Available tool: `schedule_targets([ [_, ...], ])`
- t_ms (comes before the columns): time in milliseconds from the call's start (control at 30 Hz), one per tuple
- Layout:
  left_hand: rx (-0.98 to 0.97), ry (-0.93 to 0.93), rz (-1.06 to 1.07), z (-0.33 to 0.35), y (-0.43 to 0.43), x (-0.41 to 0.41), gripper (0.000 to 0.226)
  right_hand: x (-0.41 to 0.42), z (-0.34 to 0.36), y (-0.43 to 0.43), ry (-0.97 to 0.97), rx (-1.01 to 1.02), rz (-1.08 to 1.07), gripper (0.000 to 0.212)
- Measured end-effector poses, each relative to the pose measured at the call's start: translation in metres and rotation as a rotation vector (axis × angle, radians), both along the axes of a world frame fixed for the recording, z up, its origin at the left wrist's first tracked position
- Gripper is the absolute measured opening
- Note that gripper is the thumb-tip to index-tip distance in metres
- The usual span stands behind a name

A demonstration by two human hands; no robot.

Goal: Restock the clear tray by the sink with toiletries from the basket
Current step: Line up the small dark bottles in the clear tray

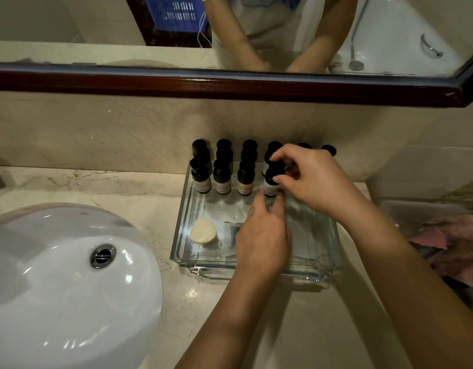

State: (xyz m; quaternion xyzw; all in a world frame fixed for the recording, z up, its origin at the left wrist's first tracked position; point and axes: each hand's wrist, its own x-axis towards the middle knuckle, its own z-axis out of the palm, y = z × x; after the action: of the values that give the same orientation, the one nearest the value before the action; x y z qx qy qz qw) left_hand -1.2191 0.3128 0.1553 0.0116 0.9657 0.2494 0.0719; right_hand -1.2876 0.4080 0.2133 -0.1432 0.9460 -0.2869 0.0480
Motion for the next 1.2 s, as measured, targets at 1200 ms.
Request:
schedule_targets([
  [1200,-0.016,0.174,-0.140,0.013,-0.033,0.062,0.040,0.055,0.008,0.040,0.094,-0.208,-0.289,0.016],
])
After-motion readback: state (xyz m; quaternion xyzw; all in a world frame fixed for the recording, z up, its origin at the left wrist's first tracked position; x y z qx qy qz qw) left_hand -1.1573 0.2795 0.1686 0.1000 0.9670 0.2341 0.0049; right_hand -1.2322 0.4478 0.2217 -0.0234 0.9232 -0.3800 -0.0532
